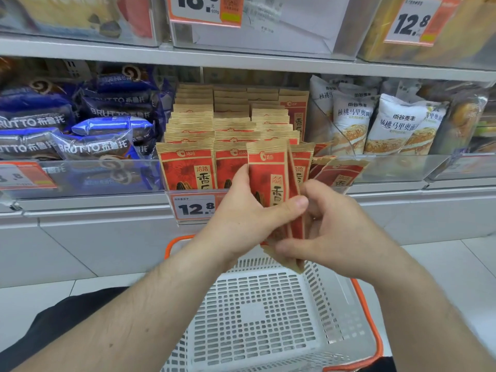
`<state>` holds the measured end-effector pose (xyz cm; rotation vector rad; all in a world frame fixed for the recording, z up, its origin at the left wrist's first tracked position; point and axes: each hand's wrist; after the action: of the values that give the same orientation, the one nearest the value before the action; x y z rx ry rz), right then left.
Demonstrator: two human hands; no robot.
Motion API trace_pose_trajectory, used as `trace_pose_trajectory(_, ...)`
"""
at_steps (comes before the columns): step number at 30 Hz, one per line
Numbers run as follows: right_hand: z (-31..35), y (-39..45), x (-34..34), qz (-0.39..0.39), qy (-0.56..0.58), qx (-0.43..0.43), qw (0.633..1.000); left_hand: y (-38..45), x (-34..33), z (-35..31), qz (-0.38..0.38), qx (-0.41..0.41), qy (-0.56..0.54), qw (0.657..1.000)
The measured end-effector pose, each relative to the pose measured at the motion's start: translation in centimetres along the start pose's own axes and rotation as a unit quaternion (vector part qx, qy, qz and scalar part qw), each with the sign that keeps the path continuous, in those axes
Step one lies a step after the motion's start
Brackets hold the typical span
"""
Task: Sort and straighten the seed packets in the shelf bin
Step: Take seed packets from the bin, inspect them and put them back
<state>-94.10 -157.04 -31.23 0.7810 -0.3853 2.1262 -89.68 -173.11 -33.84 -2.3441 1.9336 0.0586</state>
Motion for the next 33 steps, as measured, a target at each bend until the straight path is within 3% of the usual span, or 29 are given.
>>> trace_pose_trajectory(3, -0.2, 0.1, 0.2, 0.021, 0.058, 0.033, 0.998, 0.2, 0.0, 0.2, 0.032, 0.015, -0.01, 0.999)
trace_pose_trajectory(6, -0.2, 0.2, 0.4, -0.062, 0.144, 0.073, 0.985, 0.1, 0.1, 0.3, 0.081, 0.01, 0.017, 0.997)
trace_pose_trajectory(10, -0.3, 0.6, -0.5, -0.124, 0.103, 0.073, 0.984, -0.2, -0.4, 0.2, 0.129, 0.021, 0.009, 0.991)
trace_pose_trajectory(16, 0.0, 1.1, -1.2, -0.077, 0.32, 0.04, 0.943, 0.0, 0.1, -0.3, 0.183, 0.061, -0.103, 0.976)
trace_pose_trajectory(22, 0.1, 1.3, -1.0, -0.065, 0.363, 0.026, 0.929, 0.2, 0.1, -0.1, 0.218, 0.086, -0.134, 0.963)
trace_pose_trajectory(26, 0.1, 1.2, -1.2, -0.074, 0.358, 0.037, 0.93, 0.0, -0.1, -0.3, 0.201, 0.074, -0.127, 0.968)
trace_pose_trajectory(30, 0.2, 0.9, -0.9, -0.093, 0.284, 0.067, 0.952, -0.1, -0.2, -0.9, 0.107, 0.05, -0.137, 0.984)
trace_pose_trajectory(33, 0.1, 0.3, 0.3, -0.023, 0.197, 0.071, 0.978, 0.0, 0.0, -1.5, 0.023, 0.053, -0.174, 0.983)
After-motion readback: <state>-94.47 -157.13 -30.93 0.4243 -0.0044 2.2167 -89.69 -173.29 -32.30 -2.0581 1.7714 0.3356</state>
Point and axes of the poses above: each hand's wrist, its own y-axis towards the middle knuckle, its own x-axis out of the back of the hand, z = x × y
